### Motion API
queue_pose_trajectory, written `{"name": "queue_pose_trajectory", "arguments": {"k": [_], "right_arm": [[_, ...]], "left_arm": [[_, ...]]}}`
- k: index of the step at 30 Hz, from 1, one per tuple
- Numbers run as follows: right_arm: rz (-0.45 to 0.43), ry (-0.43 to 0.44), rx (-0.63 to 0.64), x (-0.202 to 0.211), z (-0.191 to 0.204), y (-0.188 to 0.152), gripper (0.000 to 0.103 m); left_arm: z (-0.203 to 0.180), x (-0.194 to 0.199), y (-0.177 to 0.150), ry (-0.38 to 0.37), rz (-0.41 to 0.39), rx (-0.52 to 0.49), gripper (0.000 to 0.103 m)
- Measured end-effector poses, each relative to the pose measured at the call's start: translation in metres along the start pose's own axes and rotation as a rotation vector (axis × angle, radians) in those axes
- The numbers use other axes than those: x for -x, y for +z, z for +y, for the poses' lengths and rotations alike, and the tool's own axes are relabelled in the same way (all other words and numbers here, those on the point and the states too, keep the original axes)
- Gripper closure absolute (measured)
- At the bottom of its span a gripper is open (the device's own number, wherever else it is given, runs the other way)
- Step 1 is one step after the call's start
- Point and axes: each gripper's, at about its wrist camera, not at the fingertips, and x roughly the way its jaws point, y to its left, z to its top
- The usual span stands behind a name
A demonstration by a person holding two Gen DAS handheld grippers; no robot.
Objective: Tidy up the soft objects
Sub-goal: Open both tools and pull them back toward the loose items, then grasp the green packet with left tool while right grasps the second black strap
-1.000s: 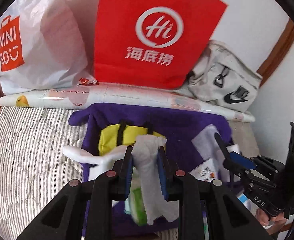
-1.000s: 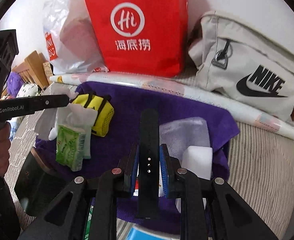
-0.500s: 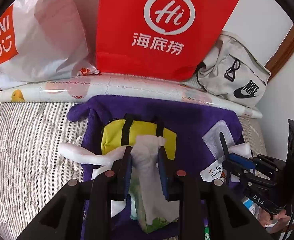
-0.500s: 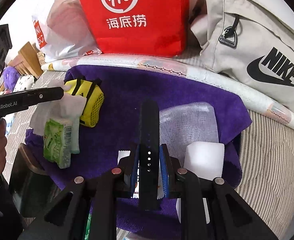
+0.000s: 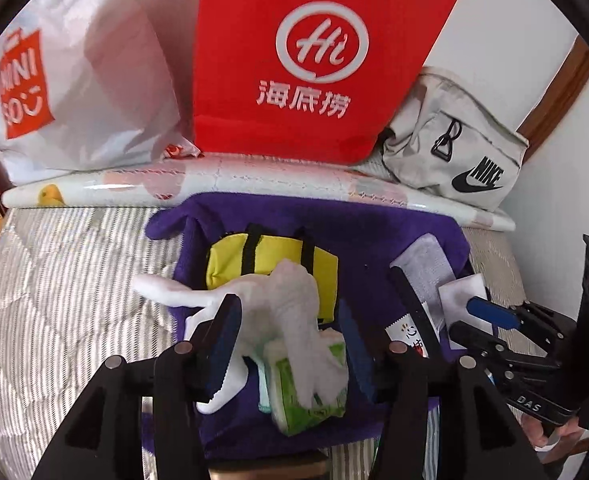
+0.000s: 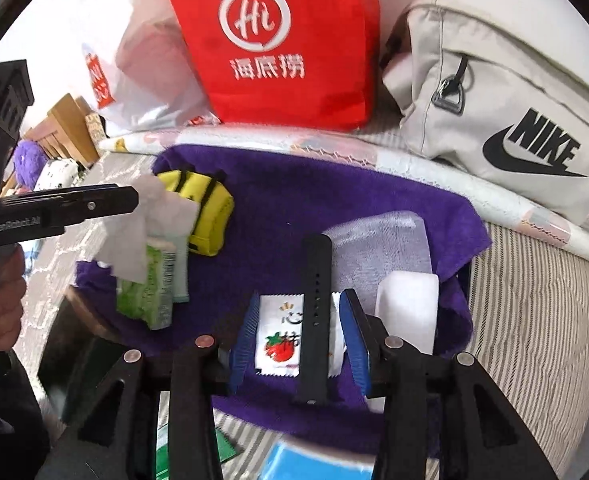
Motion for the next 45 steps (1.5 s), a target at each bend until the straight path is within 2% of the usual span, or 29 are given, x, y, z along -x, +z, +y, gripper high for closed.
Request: {"name": "queue_pose_trajectory", "arguments": {"k": [6,9,16,23,31,34,42,45], "right_arm": [[-0.085,-0.034,0.012,0.039,0.013,-0.015,0.061],[-0.106,-0.021,0.008,0.056,0.021,-0.027,0.061],[-0.17,-0.007,0.019,0.101,0.043,-0.073,0.061],[-0.16,0.046,0.033,0.125,0.064,-0.129,0.061],[-0.117,0.054,0.08,0.127,0.087,-0.203,0.061],[-0.075,0.061,0.062,0.112,0.087,-0.223,0.061],[-0.019,0.008,0.038,0.071,0.078,-0.243,0.062],[-0.003,-0.032,0.049,0.057,0.077,-0.245,0.068]], "left_arm": [[-0.002,0.045,-0.017,-0.004,-0.11,0.003,0.054],[-0.006,0.07,-0.031,-0.005,-0.159,-0.004,0.054],[-0.022,0.101,-0.074,-0.036,-0.097,-0.033,0.054],[-0.032,0.125,-0.134,-0.06,-0.099,-0.045,0.054],[-0.03,0.13,-0.187,-0.083,-0.073,-0.028,0.054],[-0.03,0.128,-0.201,-0.078,-0.063,-0.038,0.054],[-0.024,0.12,-0.226,-0.063,-0.038,-0.055,0.054],[-0.024,0.116,-0.23,-0.049,-0.042,-0.059,0.054]]}}
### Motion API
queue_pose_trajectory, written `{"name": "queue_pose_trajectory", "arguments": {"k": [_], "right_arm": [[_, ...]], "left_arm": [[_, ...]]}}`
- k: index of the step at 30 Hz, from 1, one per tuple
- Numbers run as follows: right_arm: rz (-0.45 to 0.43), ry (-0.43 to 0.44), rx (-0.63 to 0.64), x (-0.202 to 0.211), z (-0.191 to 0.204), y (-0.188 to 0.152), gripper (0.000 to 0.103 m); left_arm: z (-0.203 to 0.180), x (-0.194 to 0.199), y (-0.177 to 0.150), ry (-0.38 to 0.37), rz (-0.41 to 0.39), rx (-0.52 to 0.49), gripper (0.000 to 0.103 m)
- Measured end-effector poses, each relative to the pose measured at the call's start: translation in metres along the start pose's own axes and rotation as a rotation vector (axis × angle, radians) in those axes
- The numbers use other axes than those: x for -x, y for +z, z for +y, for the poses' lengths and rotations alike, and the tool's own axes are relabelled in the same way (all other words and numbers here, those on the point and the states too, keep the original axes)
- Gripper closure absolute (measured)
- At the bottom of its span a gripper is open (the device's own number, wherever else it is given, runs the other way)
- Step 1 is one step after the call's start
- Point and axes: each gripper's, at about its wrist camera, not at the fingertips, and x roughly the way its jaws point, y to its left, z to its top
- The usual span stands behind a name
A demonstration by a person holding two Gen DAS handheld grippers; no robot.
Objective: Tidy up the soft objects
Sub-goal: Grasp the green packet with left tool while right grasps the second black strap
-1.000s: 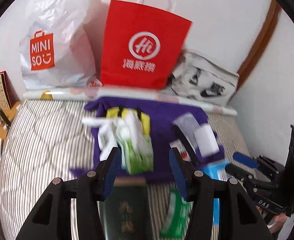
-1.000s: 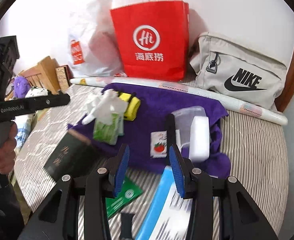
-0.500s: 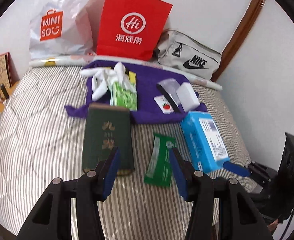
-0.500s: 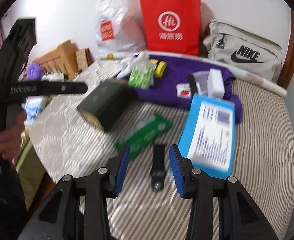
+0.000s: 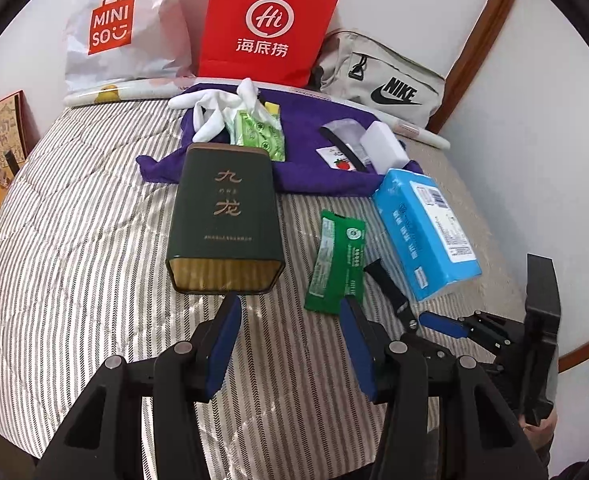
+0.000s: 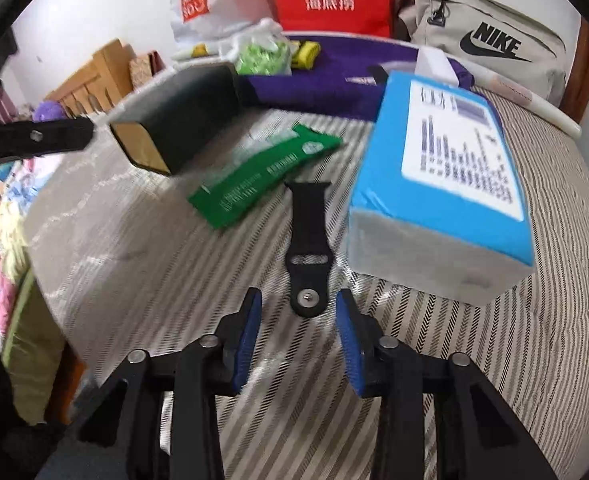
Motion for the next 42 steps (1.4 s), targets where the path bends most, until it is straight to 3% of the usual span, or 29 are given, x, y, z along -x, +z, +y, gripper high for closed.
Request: {"name": "queue_pose_trajectory", "arguments": {"k": [4,8,18,20,26,31,33,35,38,42], "right_arm": [[-0.043,-0.029,0.009,-0.003,0.002,0.001,0.069],[-0.074,-0.045,0.037,-0.004,0.008,0.001,0.081],[-0.05,-0.037,0.016,0.018,-0.003,-0.031,0.082],[-0.05,-0.036,0.014,0.023,-0.007,-0.039,0.082],[-0.047,-0.036,0.022,0.033,-0.021,-0.053,0.082],[-0.06,-0.002,0.018,0.035,-0.027,-0.054,0.081],[-0.069,0.004,0.025,0.034,-0.028,-0.053,0.079],[-0.077,0.01,0.019,0.032,-0.03,-0.05,0.063],[-0.088,0.018,0.025,0.027,-0.029,-0.044,0.052],[-0.104,-0.009,0.051,0.021,-0.023,-0.036,0.049]], "left_arm": [[-0.005,-0.011,-0.001,0.005,0.013,-0.018,0.054],[-0.016,-0.021,-0.001,-0.016,0.019,-0.056,0.054],[-0.051,-0.055,-0.012,-0.067,0.082,-0.167,0.053],[-0.062,-0.065,-0.014,-0.045,0.084,-0.198,0.047],[-0.081,-0.087,-0.01,0.033,0.074,-0.234,0.047],[-0.089,-0.104,0.0,0.18,0.026,-0.241,0.047],[-0.09,-0.109,0.003,0.2,0.022,-0.248,0.047],[-0.09,-0.114,0.008,0.195,0.036,-0.233,0.047],[-0.091,-0.121,0.012,0.194,0.045,-0.231,0.046],[-0.09,-0.127,0.018,0.179,0.057,-0.217,0.046]]}}
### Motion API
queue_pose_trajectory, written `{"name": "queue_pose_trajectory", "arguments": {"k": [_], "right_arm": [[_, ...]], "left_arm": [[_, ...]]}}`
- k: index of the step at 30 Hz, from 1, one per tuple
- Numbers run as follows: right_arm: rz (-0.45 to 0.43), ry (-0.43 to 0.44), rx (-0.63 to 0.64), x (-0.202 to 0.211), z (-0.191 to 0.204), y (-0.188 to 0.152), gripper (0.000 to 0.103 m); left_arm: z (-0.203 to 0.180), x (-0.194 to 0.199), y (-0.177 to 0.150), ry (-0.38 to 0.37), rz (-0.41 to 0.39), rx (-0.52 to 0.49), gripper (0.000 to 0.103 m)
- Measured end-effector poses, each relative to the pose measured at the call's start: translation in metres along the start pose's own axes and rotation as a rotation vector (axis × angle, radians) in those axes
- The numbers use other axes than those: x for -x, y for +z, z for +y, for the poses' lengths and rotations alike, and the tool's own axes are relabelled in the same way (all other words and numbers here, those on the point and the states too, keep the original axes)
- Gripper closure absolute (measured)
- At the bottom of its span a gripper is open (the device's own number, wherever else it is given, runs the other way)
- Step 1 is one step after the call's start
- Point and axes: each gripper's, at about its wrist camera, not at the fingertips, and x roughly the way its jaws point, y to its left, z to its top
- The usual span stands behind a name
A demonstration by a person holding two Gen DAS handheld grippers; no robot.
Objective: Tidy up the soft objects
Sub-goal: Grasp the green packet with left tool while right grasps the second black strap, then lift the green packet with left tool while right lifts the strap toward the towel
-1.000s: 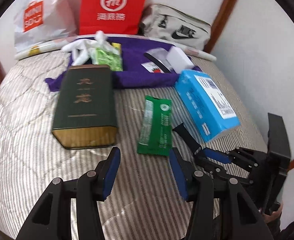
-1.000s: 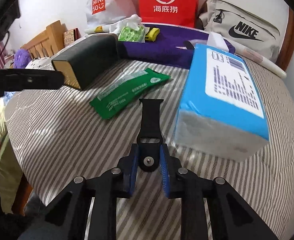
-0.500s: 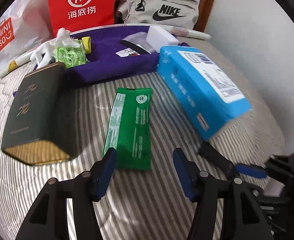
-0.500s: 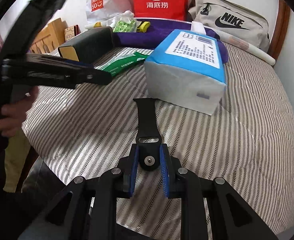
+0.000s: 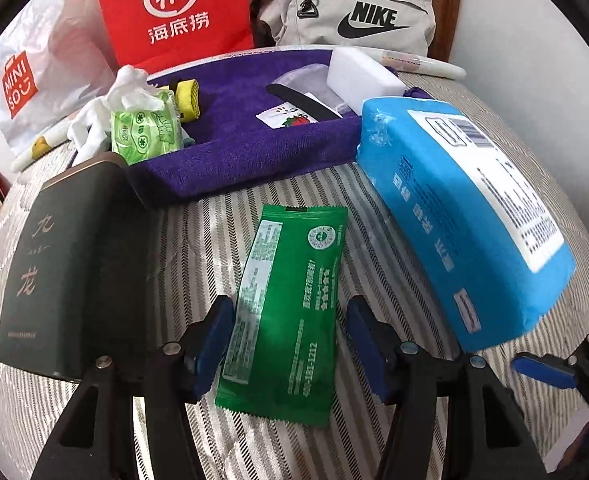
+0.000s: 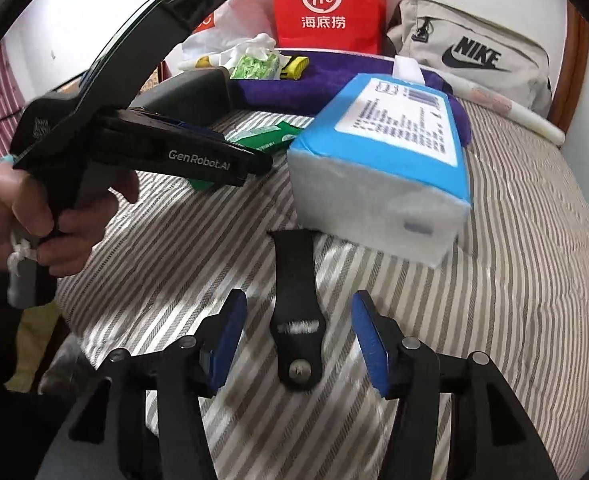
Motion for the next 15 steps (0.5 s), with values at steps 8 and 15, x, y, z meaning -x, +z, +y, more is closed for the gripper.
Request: {"name": "queue_pose_trajectory", "arguments": {"k": [8,15], "right_arm": [[-0.014,-0.027,0.013,-0.004,0.002,0.006,0.082],[0.014,-0.044,-0.001,0.001,0.001,0.001,0.082]], "left_arm": [[-0.003,0.004,-0.004,-0.065,0.001,-0.039,0.068],[0.002,0.025,-0.035,-0.097,0.039,-0.048,0.072]]}}
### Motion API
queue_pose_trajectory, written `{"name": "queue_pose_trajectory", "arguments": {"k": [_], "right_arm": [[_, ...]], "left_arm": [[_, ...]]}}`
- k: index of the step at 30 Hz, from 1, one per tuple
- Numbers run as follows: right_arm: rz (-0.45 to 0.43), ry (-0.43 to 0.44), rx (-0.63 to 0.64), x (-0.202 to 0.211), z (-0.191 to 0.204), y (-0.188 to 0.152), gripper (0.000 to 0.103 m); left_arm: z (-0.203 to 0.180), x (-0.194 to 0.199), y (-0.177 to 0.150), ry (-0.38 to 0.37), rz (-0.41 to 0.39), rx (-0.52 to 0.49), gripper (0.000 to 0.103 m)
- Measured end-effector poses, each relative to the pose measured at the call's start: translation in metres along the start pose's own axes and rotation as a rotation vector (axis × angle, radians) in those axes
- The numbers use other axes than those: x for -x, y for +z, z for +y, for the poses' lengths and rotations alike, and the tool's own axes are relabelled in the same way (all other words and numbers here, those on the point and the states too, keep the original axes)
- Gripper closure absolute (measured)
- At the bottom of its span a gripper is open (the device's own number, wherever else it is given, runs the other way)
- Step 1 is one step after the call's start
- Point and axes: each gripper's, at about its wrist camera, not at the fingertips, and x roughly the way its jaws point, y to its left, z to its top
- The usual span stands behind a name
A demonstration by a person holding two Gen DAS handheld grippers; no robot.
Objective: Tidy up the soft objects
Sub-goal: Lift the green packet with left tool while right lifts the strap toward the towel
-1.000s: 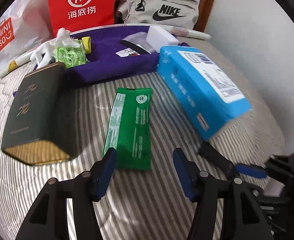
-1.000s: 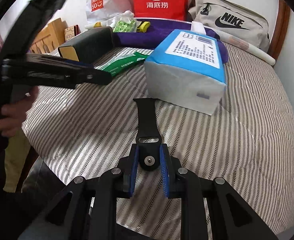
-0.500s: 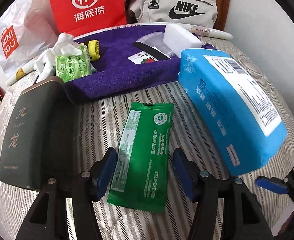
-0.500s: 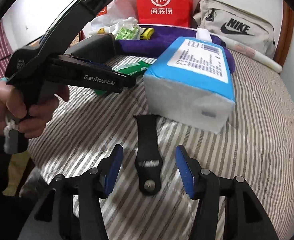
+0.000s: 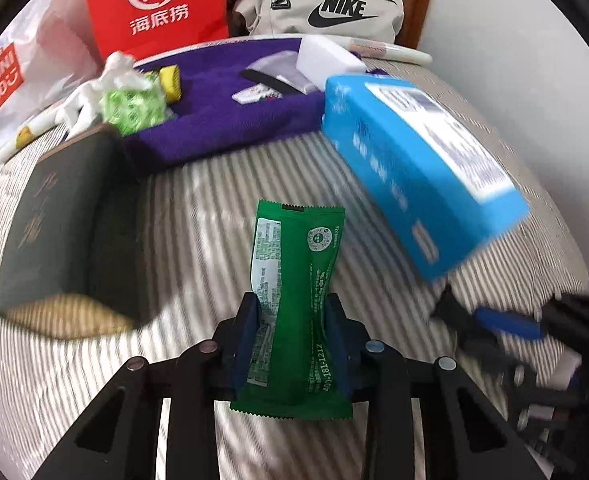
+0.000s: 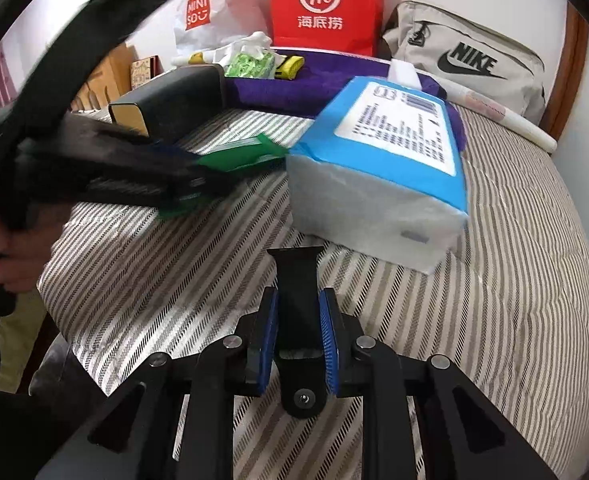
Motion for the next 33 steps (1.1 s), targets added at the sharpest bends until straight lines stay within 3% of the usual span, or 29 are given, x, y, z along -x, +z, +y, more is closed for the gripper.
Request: {"name": "queue_pose_trajectory", "arguments": {"k": [7,12,16,19,21,23,26,29,33], "right_arm": [[0.029,-0.01,-0.023,0.001,-0.001,-0.001,0.081],[0.027,0.046,-0.058,-0.001,-0.004,0.001,0.064],[0.022,0.011,-0.047,-0.004,0.002,0.002,0.065],[-0.001,-0.02,-0.036,-0.003,0.004,-0.001,0.072],[-0.016,-0.021,-0.055,-0.002,0.001,-0.003,0.081],[-0.015,-0.003,-0.08,-0.002,-0.004,-0.002,0.082],[-0.005,0.008,-0.096,-0.002,-0.006,0.0,0.082],[0.0,0.008,-0.102,-0.001,-0.005,0.001,0.083],[-0.008,0.002,-0.111,0.005,-0.003,0.001,0.083]], "left_arm": [[0.026,0.026,-0.045,0.006,0.009,0.046,0.067],[0.044,0.035,-0.06,-0.016,-0.014,0.072,0.063],[0.05,0.033,-0.056,-0.065,-0.027,0.081,0.053],[0.043,0.028,-0.051,-0.044,-0.034,0.048,0.046],[0.037,0.026,-0.051,-0.01,-0.046,0.023,0.047],[0.031,0.025,-0.051,0.06,-0.068,-0.008,0.063],[0.036,0.028,-0.049,0.024,-0.069,0.008,0.075],[0.051,0.033,-0.051,-0.027,-0.062,0.073,0.077],[0.064,0.038,-0.058,-0.024,-0.062,0.122,0.078]]}}
